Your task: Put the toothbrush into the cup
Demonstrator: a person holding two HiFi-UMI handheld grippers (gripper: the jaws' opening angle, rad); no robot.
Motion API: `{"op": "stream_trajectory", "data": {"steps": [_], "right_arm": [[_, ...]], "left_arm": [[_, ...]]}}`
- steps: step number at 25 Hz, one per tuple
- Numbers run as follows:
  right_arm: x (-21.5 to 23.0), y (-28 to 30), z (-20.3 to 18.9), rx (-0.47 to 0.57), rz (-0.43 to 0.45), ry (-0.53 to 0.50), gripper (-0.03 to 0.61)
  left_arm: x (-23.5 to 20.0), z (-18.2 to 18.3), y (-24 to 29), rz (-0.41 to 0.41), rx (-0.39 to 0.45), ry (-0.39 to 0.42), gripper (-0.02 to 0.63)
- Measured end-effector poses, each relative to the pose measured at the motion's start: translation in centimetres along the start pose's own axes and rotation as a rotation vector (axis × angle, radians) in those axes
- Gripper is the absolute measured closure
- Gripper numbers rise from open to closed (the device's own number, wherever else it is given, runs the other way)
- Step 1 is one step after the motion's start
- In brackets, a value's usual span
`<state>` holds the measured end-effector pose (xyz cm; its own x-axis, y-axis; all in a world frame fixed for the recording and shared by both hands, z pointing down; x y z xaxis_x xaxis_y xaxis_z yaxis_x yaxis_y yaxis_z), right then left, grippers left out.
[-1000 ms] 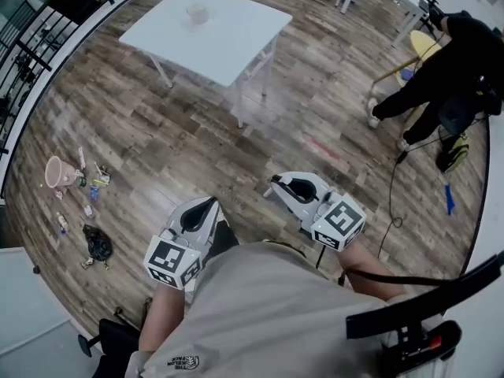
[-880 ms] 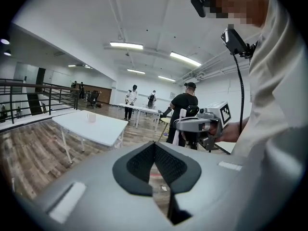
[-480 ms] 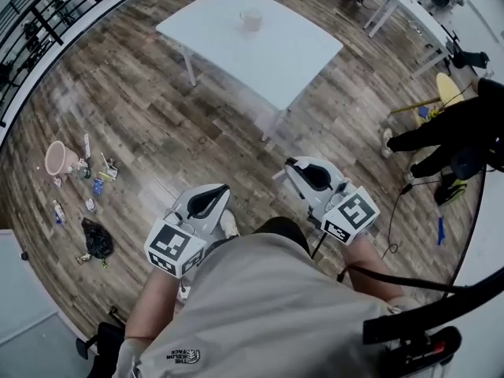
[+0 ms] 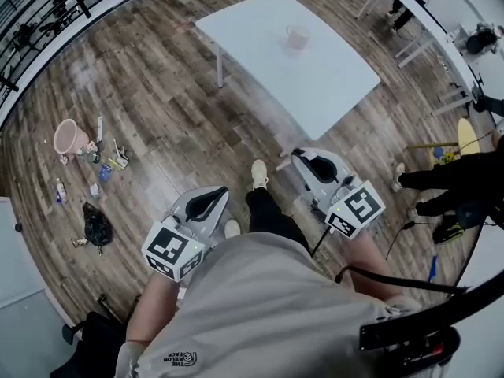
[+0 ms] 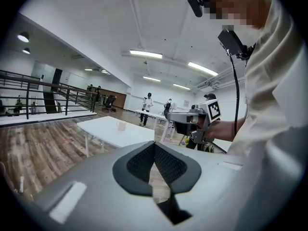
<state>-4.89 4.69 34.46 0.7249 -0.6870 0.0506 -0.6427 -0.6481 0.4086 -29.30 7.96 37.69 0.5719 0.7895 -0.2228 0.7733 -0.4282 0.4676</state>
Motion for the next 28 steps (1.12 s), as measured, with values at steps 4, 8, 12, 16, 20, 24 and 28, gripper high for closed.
{"op": "stream_trajectory", "data": {"steps": [4, 8, 12, 16, 20, 24, 28], "right_arm": [[4.6, 3.1, 1.2, 0.019, 0.007, -0.006, 0.557], [10.4, 5.7, 3.2, 0.039, 0.004, -0.024, 0.557], [16.3, 8.1, 4.7, 0.054, 0.009, -0.016, 0.557], [22.5, 9.7, 5.2, 0.053, -0.007, -0.002, 0.557], [28.3, 11.1, 5.1, 0.049, -0.03, 0.012, 0.557], [33.3, 12.6, 5.2, 0.047, -0.045, 0.03, 0.557], [37.5, 14.3, 5.1, 0.038, -0.051, 0.039, 0.557]], "left_arm": [[-3.5, 2.0, 1.1, 0.075, 0.011, -0.005, 0.612], [-7.0, 4.7, 3.5, 0.118, 0.031, -0.034, 0.612], [-9.4, 8.0, 6.9, 0.123, 0.014, -0.034, 0.612], [-11.8, 10.8, 11.0, 0.12, -0.005, -0.042, 0.612], [-13.3, 13.2, 14.7, 0.113, -0.022, -0.035, 0.612], [-14.7, 15.0, 17.3, 0.127, -0.038, -0.034, 0.612], [-15.8, 16.2, 19.2, 0.153, -0.053, -0.044, 0.612]]}}
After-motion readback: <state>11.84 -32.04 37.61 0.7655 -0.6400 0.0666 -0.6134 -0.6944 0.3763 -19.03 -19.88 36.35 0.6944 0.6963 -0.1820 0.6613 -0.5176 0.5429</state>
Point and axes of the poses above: the fingertips, and each gripper's own axes: y forward along the fingers, x to its right, z out of its top, the point moved 7 cm from there along -y, backward along the fingers, and after that the axes turned 13 degrees about -x, right-handed, at the moved point
